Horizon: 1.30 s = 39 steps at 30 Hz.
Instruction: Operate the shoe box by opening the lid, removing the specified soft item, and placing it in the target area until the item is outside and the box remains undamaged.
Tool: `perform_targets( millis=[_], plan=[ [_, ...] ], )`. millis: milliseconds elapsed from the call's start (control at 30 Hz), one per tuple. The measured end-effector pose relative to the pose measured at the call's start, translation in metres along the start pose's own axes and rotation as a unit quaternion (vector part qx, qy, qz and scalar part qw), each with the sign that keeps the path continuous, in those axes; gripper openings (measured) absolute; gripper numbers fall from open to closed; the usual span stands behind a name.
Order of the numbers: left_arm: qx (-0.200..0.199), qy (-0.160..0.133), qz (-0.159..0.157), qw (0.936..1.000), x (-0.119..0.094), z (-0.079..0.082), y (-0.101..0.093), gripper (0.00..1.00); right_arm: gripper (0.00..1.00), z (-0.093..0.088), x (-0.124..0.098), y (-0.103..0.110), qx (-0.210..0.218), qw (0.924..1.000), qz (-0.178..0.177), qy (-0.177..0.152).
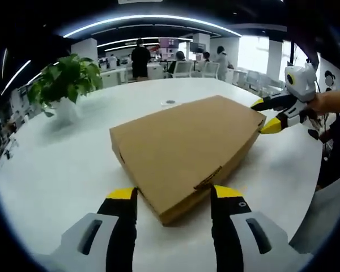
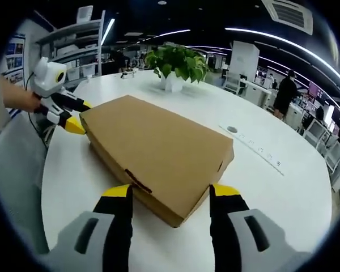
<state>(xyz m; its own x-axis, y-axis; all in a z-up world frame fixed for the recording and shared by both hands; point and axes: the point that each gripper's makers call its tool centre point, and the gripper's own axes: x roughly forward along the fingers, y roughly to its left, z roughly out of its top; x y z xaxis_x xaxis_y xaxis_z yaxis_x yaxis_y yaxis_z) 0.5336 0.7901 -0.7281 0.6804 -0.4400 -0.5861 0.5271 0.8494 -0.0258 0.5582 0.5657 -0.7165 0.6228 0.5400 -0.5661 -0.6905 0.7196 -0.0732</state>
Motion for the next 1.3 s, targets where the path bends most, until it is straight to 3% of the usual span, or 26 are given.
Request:
perform_targets(
  millis=[433, 1300],
  plan=[
    [0.014, 0.004, -0.005, 0.9999, -0.001, -0.001, 0.000, 0.49, 0.49, -0.001, 0.000, 0.001, 0.015, 0.9999, -0.001, -0.001],
    [0.028, 0.024, -0.027, 0.9990, -0.011, -0.007, 0.019, 0.48, 0.49, 0.006, 0.003, 0.025, 0.056, 0.9984, -0.006, -0.011]
  ],
)
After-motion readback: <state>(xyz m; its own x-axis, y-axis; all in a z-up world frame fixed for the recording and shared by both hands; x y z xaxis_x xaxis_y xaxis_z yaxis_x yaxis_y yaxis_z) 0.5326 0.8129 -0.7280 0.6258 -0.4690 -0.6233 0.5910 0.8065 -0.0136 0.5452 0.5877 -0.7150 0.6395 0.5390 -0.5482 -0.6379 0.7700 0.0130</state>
